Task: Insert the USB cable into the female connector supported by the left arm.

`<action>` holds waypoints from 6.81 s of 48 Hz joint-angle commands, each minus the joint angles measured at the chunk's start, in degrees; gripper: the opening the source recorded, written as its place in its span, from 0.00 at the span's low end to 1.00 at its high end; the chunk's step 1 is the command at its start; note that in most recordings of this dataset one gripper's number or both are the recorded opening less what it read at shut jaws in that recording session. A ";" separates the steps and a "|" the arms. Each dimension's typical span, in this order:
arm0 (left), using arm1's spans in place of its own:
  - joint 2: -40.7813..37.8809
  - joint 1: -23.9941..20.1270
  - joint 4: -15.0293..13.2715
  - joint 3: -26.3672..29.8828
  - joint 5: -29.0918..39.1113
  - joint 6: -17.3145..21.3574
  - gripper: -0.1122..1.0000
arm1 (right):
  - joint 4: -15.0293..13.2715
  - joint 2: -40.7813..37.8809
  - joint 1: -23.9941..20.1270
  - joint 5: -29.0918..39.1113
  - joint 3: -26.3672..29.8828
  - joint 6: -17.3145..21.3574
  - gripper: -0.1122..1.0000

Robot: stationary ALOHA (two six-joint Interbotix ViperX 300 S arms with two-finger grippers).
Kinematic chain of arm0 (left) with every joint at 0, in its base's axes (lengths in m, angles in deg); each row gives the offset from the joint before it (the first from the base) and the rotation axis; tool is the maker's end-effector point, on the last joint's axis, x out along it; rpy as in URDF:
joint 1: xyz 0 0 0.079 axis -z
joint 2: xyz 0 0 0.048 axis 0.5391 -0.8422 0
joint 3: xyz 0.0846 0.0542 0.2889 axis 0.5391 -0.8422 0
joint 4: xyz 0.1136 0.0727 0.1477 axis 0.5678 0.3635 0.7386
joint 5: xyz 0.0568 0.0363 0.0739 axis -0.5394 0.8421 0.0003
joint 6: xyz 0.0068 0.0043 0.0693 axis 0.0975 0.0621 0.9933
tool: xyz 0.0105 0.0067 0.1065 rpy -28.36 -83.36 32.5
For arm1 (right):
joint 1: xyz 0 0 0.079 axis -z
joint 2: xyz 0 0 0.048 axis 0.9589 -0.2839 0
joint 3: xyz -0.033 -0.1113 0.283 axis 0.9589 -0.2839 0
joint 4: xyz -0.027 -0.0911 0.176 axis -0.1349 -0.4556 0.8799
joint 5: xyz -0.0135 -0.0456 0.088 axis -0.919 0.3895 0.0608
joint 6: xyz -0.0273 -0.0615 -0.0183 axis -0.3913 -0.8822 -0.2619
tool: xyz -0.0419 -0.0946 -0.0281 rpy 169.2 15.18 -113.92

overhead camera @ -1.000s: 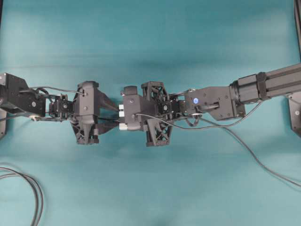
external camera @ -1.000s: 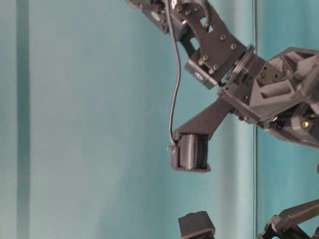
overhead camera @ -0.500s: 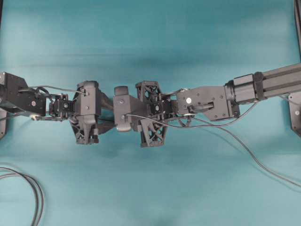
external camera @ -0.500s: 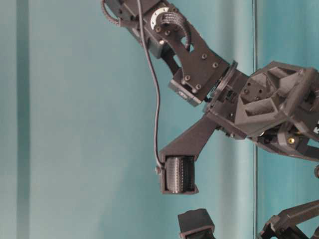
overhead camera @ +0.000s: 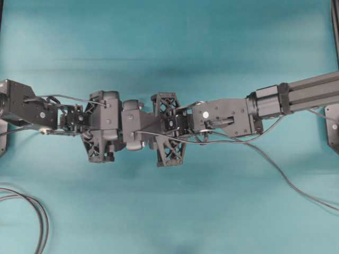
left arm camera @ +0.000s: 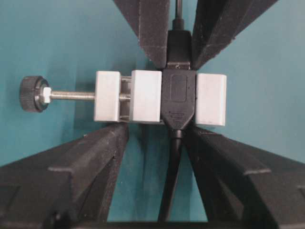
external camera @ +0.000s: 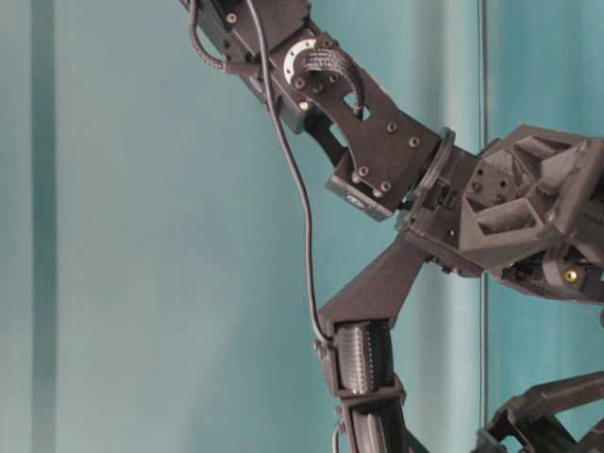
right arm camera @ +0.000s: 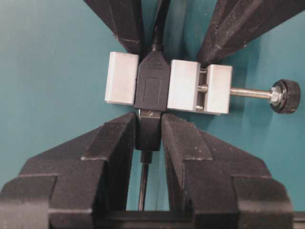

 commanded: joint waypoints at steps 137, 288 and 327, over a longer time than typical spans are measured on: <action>5.27 0.70 0.18 -7.29 -7.21 -0.97 0.72 | -0.18 5.98 -0.97 -5.98 -7.38 2.37 0.19; 9.23 0.62 0.18 -7.73 -7.82 -2.37 0.74 | -0.09 11.43 -0.44 -7.91 -12.22 5.98 0.56; 49.31 0.44 0.44 -26.02 -8.26 -1.76 0.74 | -0.18 35.86 0.09 -31.73 -37.00 8.79 0.74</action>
